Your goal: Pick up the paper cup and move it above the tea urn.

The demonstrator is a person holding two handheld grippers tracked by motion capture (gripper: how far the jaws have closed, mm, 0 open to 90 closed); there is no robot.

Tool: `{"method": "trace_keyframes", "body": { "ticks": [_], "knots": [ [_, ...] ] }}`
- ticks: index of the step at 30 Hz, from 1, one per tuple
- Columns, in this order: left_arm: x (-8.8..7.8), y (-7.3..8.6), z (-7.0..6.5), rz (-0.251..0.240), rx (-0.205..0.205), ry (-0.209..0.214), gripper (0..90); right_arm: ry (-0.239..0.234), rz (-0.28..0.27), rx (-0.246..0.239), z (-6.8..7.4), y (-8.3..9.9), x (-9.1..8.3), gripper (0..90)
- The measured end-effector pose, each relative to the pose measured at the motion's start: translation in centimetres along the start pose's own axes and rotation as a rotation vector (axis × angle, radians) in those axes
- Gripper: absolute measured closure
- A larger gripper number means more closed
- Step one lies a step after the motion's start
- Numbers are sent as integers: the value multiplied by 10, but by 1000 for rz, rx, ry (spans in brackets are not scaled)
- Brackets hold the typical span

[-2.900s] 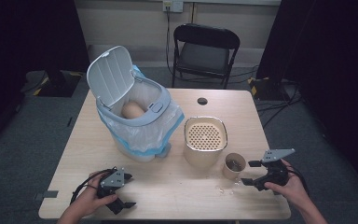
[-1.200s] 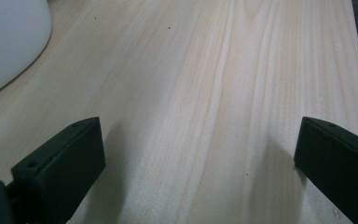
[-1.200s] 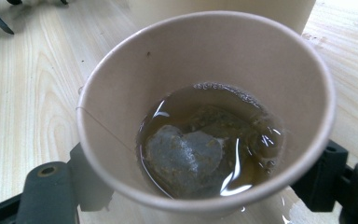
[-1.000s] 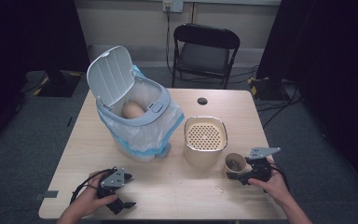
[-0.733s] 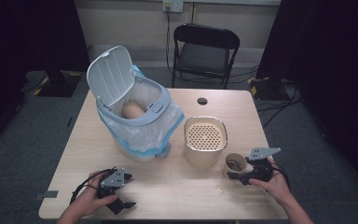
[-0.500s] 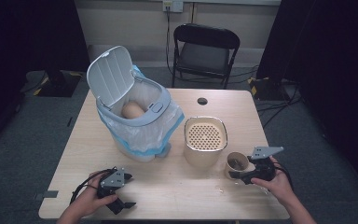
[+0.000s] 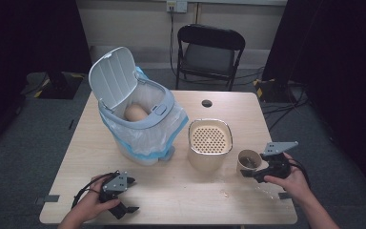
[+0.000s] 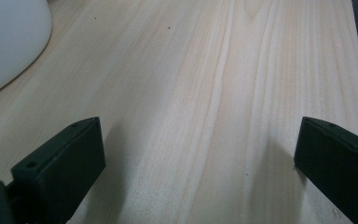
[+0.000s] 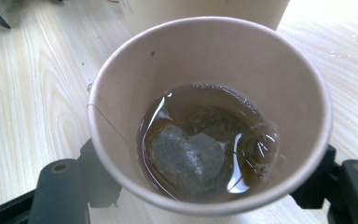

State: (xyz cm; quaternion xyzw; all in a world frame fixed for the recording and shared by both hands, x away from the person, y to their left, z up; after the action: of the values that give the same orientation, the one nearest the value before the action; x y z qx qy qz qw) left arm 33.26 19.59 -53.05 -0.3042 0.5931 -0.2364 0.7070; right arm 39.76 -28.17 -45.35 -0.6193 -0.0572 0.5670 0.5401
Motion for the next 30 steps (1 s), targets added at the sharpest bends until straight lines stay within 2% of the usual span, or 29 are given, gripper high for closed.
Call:
{"method": "trace_keyframes", "body": {
  "ticks": [6, 12, 19, 30],
  "knots": [
    [0, 0, 0, 0, 0, 0, 11, 20, 10, -2, -5, -10, -4, 275],
    [0, 0, 0, 0, 0, 0, 11, 42, -18, 10, -14, -23, -5, 276],
    [0, 0, 0, 0, 0, 0, 11, 87, -37, 8, -25, -40, -2, 277],
    [0, 0, 0, 0, 0, 1, 8, 104, -28, 8, -39, -55, 8, 279]
  ]
}}
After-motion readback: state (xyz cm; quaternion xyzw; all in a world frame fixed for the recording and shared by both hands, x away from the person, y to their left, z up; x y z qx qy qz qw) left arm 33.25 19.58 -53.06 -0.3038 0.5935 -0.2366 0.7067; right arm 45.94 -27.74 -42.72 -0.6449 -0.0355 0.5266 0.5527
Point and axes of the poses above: each handheld gripper's, and its own axes: x roughly forward along the jaws, y roughly out of its underside, z roughly to its left, the point moved 4 cm from there along x, roughly forward along the jaws, and after that the axes turned 10 degrees about x, right-handed, at the moved point
